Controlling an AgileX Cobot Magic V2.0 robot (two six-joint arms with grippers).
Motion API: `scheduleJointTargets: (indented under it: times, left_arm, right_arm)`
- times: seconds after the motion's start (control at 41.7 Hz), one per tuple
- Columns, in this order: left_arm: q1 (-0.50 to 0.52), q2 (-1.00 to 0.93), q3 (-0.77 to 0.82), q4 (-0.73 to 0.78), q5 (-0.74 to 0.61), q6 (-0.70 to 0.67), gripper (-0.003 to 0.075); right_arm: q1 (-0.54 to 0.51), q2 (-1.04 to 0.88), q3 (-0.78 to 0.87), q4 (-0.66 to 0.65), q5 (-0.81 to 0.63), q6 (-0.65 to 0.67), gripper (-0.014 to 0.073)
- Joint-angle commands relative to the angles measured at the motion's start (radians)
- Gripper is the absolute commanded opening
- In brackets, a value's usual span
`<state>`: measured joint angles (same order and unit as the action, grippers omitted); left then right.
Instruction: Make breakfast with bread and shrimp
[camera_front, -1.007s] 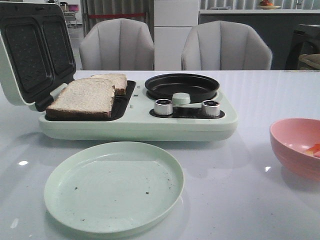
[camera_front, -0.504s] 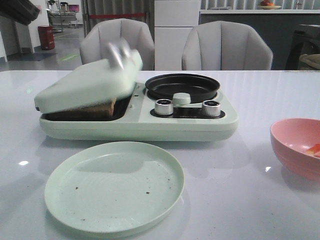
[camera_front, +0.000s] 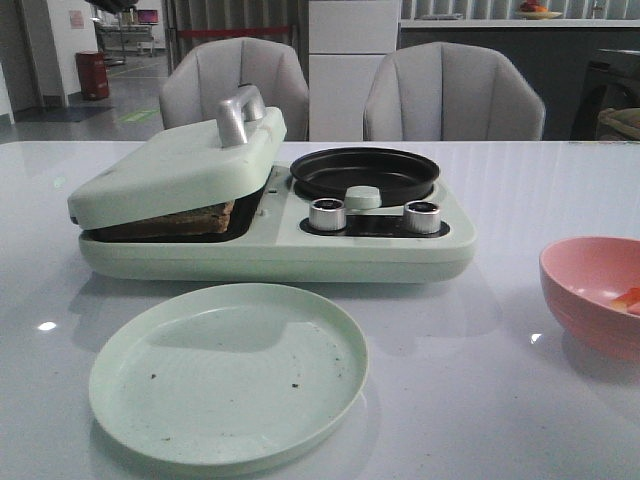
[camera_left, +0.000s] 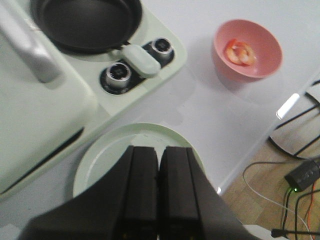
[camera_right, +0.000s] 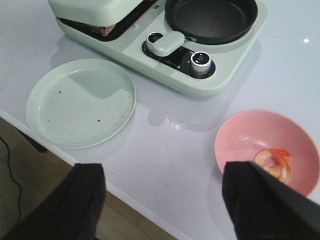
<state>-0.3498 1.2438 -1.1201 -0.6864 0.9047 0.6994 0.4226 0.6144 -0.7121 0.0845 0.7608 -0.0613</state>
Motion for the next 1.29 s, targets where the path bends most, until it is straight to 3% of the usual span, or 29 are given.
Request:
scheduleJointTargets:
  times: [0.0,0.096,0.216,0.456,0.695,0.887,1.103,1.271]
  left_arm:
    - [-0.080,-0.113,0.043,0.046,-0.097,-0.088,0.0104]
    - [-0.126,-0.202,0.115,0.244,-0.144,-0.286,0.0104]
    - [-0.130,-0.301,0.191,0.361,-0.159,-0.428,0.0104]
    - [-0.130,-0.471,0.313,0.375,-0.209,-0.446,0.0099]
    - [-0.130,-0.488,0.328,0.375,-0.210,-0.446,0.0099]
    - [-0.130,-0.486,0.328,0.375,-0.210,-0.446,0.0099]
    - [-0.130,-0.486,0.328,0.375,-0.210,-0.446,0.0099]
    - [-0.130,-0.486,0.328,0.375,-0.208,-0.446,0.0099]
  right_arm:
    - [0.000,0.000,-0.026,-0.002,-0.073,-0.002,0.0590]
    - [0.000,0.000,-0.026,-0.002,-0.073,-0.002,0.0590]
    - [0.000,0.000,-0.026,-0.002,-0.074,-0.002,0.0590]
    - [-0.001,0.000,-0.026,0.013,-0.124,-0.002,0.0590]
    - [-0.014,0.022,-0.026,0.000,-0.139,0.017,0.0590]
    - [-0.158,0.157,-0.050,-0.104,-0.092,0.152,0.0590]
    - [-0.394,0.392,-0.110,-0.108,-0.009,0.151,0.0590]
    - [-0.516,0.577,-0.148,-0.108,-0.016,0.125,0.0590]
